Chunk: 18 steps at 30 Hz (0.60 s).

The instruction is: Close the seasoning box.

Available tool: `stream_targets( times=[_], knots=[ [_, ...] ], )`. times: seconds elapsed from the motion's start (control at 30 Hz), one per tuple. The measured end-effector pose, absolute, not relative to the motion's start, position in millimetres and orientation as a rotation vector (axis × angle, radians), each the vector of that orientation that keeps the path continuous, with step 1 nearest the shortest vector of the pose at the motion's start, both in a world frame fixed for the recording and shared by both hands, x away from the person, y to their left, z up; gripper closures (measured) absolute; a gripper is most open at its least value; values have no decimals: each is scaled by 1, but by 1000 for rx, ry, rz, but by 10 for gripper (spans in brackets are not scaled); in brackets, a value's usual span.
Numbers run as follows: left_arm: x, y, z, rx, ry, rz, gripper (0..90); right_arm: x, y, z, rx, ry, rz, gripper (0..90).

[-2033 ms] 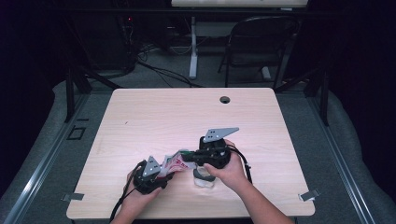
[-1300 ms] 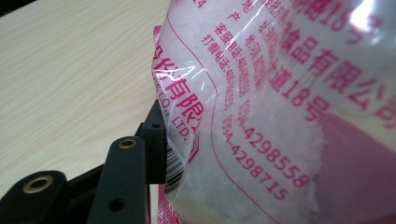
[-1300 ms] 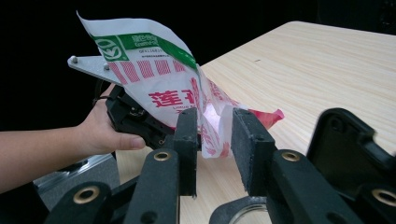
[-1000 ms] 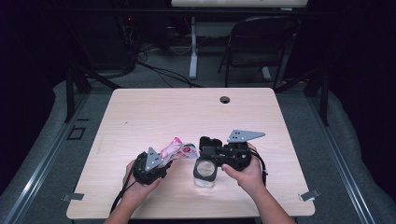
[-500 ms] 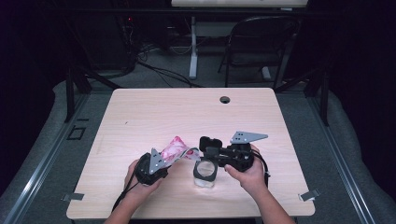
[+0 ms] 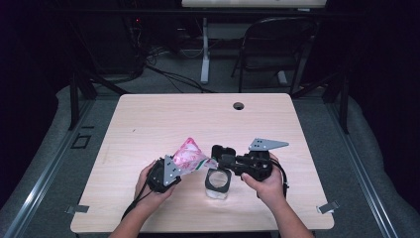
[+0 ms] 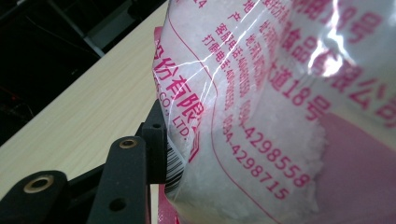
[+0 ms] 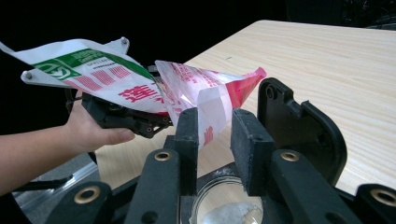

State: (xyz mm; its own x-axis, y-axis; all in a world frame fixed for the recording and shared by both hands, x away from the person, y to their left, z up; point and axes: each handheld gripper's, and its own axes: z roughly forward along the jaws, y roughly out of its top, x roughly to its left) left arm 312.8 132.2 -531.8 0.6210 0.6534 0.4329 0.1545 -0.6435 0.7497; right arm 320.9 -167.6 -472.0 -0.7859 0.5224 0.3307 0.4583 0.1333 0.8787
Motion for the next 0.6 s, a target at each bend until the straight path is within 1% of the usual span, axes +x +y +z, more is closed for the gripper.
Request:
stream_targets(
  times=[0.17,0.6],
  knots=[
    [312,128,-528,2161,581,1020,556,322,-172,-471,1024,2304,1789,719],
    [305,129,-527,2161,538,1116,556,322,-174,-471,1032,2297,1793,718]
  ],
)
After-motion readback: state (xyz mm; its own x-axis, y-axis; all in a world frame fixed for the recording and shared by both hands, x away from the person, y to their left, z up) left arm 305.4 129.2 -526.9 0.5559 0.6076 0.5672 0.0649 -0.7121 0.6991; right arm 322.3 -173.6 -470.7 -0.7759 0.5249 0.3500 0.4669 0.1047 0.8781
